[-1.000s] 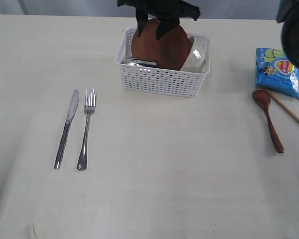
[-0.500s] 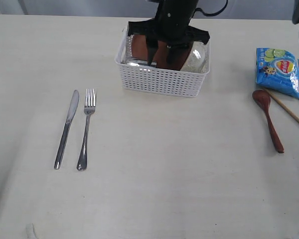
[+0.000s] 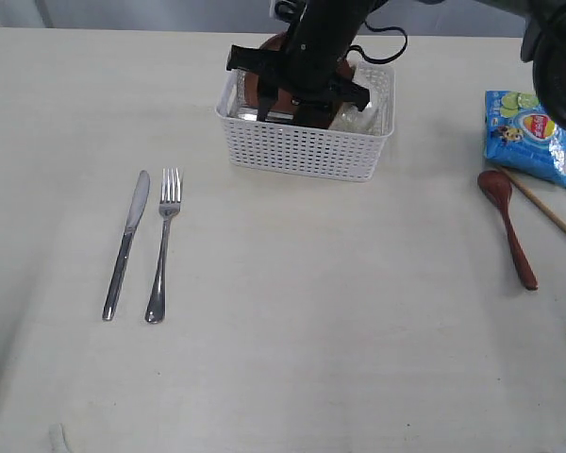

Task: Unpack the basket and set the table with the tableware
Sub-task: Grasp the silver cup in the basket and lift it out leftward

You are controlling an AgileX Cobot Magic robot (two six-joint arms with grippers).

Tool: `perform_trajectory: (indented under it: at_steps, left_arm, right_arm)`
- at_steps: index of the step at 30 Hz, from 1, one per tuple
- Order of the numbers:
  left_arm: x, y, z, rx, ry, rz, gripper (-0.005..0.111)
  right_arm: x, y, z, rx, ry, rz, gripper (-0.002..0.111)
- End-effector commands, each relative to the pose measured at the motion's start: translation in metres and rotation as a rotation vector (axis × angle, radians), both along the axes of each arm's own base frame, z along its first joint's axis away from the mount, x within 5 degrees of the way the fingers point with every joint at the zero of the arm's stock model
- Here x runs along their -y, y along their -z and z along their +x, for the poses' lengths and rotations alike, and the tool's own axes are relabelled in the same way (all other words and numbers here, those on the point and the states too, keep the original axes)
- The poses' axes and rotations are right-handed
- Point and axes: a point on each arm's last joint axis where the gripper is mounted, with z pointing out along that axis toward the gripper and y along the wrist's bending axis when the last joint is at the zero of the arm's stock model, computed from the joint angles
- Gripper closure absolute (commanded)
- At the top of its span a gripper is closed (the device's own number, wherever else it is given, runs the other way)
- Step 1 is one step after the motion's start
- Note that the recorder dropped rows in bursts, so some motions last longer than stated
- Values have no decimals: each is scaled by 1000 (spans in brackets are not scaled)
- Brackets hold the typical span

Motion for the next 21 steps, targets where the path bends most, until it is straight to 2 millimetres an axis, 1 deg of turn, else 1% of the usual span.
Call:
perform_trajectory:
  at_steps: [1,2,3,4,5,6,7,10,13,15,16,18,21]
  left_arm:
    - [0,0,0,13,1,-5,107]
    - [0,0,0,13,1,-5,107]
    - [0,0,0,13,1,-5,107]
    - [0,0,0,13,1,-5,107]
    - [0,0,0,13,1,-5,107]
    - [0,0,0,13,1,-5,107]
    - [0,0,0,13,1,-5,107]
    - [0,0,0,13,1,-5,107]
    - [0,0,0,13,1,-5,107]
    - [0,0,0,13,1,-5,107]
    - [0,0,0,13,1,-5,107]
    - [0,0,0,13,1,-5,107]
    - [0,0,0,13,1,-5,107]
  right_arm:
    - [-4,6,6,15,30,82,64]
    - [-4,4,7,26,30,86,68]
    - [-3,-2,8,59,21,92,81]
    - [-2,-6,9,71,22,96,87]
    - [0,-14,10,101,28,105,102]
    - [0,-19,10,119,25,111,108]
    - [0,-28,11,164,24,127,109]
    - [1,-46,12,224,18,147,109]
    - [0,-77,12,296,-48,161,109]
    - [-4,-100,8,345,-95,180,109]
    - [-7,-114,6,377,-121,194,109]
    - [-19,-135,-3,419,-190,213,109]
    - [-38,-148,-17,458,-277,211,109]
